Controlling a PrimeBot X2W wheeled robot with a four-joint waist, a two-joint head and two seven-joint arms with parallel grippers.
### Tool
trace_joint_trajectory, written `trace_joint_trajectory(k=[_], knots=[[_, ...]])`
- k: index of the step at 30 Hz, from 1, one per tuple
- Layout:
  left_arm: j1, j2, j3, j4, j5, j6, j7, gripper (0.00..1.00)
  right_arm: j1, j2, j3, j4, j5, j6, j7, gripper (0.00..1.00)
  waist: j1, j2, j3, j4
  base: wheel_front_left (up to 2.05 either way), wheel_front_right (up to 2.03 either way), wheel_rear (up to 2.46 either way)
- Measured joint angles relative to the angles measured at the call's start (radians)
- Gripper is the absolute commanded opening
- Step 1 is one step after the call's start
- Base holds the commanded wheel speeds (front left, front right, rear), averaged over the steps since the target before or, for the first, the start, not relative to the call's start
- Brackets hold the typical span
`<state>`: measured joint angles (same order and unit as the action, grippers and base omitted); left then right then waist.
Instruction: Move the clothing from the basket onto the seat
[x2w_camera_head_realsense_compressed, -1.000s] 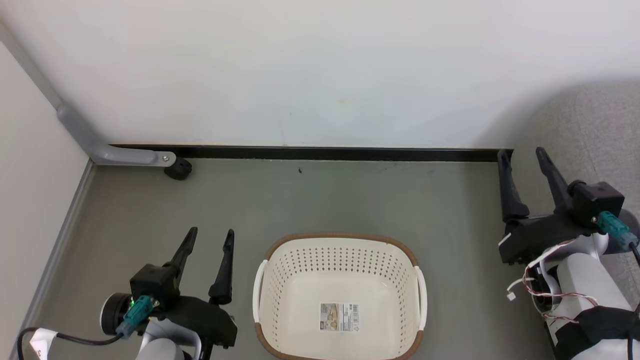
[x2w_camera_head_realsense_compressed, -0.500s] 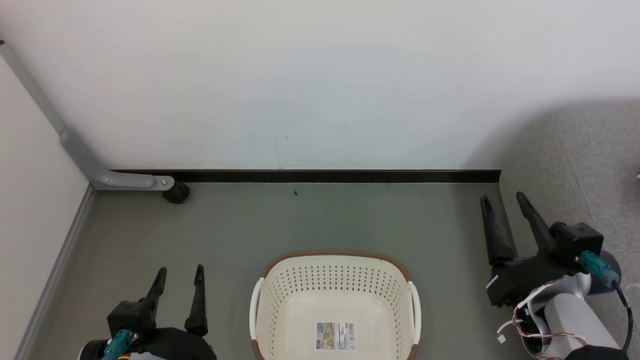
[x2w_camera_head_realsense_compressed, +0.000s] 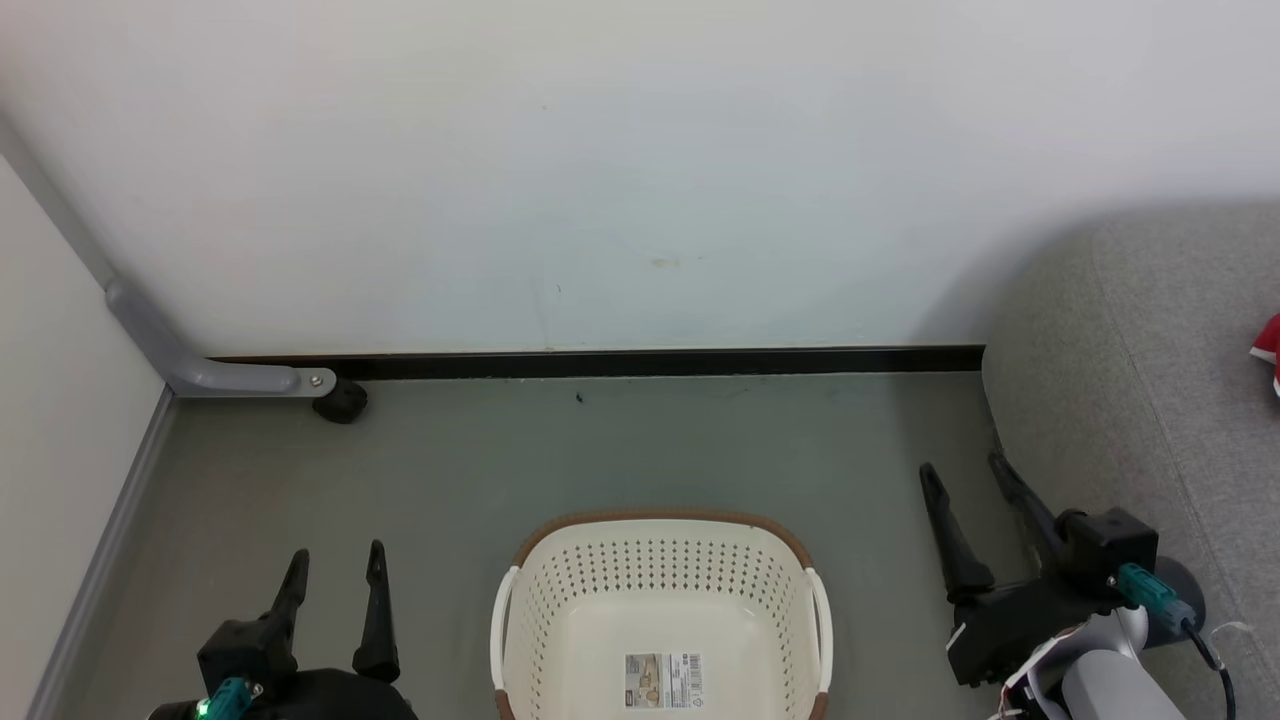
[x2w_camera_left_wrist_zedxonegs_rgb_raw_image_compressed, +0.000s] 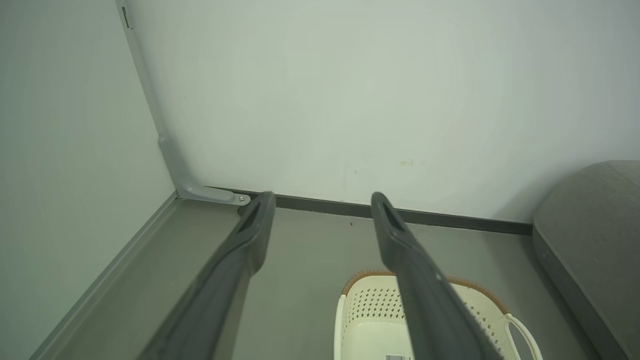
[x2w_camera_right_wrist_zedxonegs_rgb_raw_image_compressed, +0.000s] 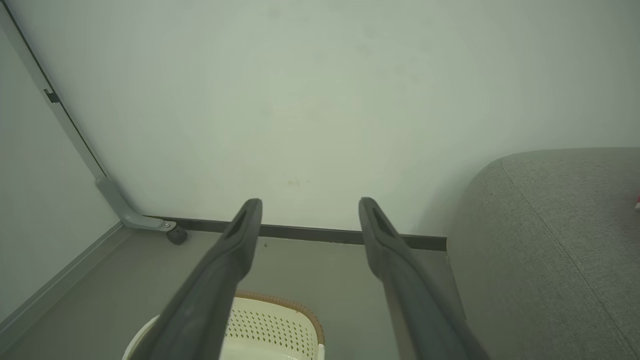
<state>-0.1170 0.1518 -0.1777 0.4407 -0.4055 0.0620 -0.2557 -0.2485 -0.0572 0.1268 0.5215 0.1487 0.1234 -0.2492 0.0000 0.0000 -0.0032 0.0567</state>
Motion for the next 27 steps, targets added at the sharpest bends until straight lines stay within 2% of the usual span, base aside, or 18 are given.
trace_joint_trajectory(k=[14, 27], knots=[[0.026, -0.012, 0.025, -0.019, 0.044, 0.005, 0.000, 1.00, 0.007, 0.002, 0.027, 0.002, -0.001, 0.000, 0.000, 1.00, 0.0001, 0.0000, -0.005, 0.001, 0.00, 0.00, 0.00], [0.036, -0.017, 0.040, -0.026, 0.064, -0.010, 0.000, 1.00, 0.007, 0.002, 0.037, 0.012, 0.000, -0.009, 0.000, 1.00, 0.0001, 0.0000, -0.007, -0.001, 0.00, 0.00, 0.00]])
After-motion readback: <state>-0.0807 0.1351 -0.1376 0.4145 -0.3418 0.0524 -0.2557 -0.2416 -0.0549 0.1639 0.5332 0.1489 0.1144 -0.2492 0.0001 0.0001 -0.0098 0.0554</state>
